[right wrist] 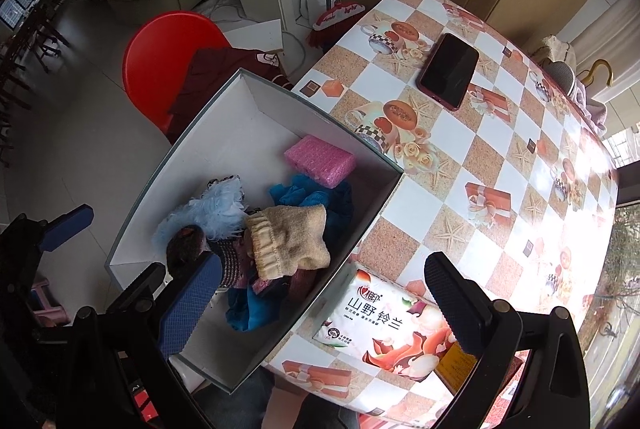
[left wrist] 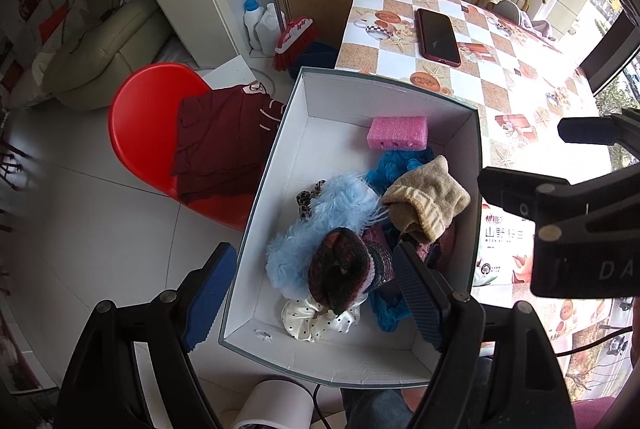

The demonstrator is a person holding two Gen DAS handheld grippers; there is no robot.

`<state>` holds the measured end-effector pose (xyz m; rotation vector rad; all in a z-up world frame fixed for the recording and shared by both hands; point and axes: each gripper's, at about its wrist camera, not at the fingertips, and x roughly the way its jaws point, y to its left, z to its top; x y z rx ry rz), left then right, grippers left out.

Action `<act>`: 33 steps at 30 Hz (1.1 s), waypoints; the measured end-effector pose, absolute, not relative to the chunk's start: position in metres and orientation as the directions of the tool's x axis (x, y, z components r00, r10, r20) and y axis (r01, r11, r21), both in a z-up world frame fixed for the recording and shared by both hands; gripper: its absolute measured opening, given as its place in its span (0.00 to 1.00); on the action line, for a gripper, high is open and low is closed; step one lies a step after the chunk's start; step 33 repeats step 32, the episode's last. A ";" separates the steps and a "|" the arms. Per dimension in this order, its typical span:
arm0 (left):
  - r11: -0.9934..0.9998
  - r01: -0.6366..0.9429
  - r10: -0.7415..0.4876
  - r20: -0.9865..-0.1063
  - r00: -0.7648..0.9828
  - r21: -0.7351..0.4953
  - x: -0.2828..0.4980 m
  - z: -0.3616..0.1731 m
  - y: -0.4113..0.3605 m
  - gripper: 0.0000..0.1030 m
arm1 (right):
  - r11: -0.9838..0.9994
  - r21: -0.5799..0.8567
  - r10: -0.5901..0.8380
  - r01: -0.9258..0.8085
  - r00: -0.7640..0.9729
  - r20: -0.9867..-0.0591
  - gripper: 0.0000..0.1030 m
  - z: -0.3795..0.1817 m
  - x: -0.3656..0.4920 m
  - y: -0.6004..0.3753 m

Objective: Organize soft objects

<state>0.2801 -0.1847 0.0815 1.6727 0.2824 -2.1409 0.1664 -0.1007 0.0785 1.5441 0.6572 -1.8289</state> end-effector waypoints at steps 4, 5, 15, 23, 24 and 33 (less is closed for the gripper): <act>-0.901 0.425 -0.176 -0.968 -0.181 0.084 0.283 0.077 -0.183 0.81 | -0.664 0.033 -0.147 0.747 -0.087 -0.985 0.99 0.073 0.174 -0.095; -0.903 0.420 -0.178 -0.968 -0.179 0.088 0.283 0.076 -0.181 0.81 | -0.666 0.035 -0.145 0.746 -0.084 -0.986 0.99 0.072 0.175 -0.094; -0.913 0.395 -0.179 -0.972 -0.154 0.105 0.286 0.074 -0.177 0.81 | -0.673 0.053 -0.161 0.738 -0.076 -0.984 0.99 0.072 0.181 -0.089; -0.912 0.392 -0.190 -0.970 -0.154 0.117 0.284 0.076 -0.174 0.81 | -0.677 0.064 -0.170 0.733 -0.071 -0.983 0.99 0.072 0.181 -0.087; -0.912 0.393 -0.191 -0.969 -0.154 0.117 0.284 0.076 -0.174 0.81 | -0.677 0.063 -0.169 0.733 -0.071 -0.983 0.99 0.072 0.181 -0.087; -0.915 0.402 -0.132 -0.966 -0.224 0.032 0.287 0.080 -0.178 0.81 | -0.679 0.066 -0.163 0.731 -0.063 -0.985 0.99 0.070 0.178 -0.086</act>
